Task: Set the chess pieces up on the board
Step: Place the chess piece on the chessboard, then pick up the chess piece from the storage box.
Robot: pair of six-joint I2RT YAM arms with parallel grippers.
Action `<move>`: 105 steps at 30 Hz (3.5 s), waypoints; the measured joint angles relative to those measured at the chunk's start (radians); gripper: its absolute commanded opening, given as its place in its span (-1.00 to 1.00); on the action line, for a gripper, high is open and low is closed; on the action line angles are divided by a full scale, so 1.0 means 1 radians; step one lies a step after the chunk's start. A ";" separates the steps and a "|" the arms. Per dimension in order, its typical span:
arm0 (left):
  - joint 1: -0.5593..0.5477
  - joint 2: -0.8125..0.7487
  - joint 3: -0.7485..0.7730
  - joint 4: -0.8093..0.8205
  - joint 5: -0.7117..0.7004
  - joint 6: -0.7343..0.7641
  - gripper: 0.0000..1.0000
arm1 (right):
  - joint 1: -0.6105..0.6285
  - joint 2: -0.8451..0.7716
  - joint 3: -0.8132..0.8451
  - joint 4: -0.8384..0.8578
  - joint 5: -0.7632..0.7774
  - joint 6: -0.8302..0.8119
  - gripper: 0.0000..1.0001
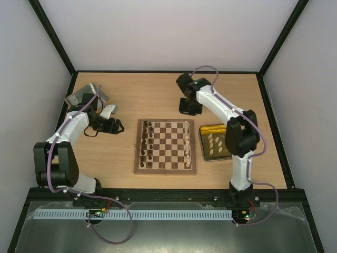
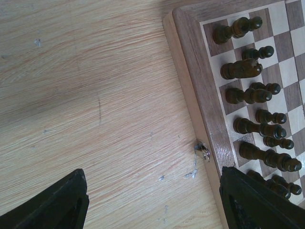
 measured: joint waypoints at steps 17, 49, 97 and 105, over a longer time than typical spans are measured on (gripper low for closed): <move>0.000 -0.001 -0.002 0.003 0.000 0.000 0.51 | 0.057 0.150 0.106 -0.045 -0.051 -0.019 -0.81; 0.000 -0.001 -0.010 0.005 0.000 0.000 0.51 | 0.066 0.211 0.097 -0.045 -0.091 -0.038 -0.67; 0.000 -0.001 -0.014 0.011 0.000 0.000 0.52 | 0.056 0.208 0.156 -0.055 -0.043 -0.028 -0.53; 0.000 -0.001 -0.014 0.011 0.000 0.000 0.52 | -0.058 0.048 0.045 -0.034 0.037 0.026 -0.53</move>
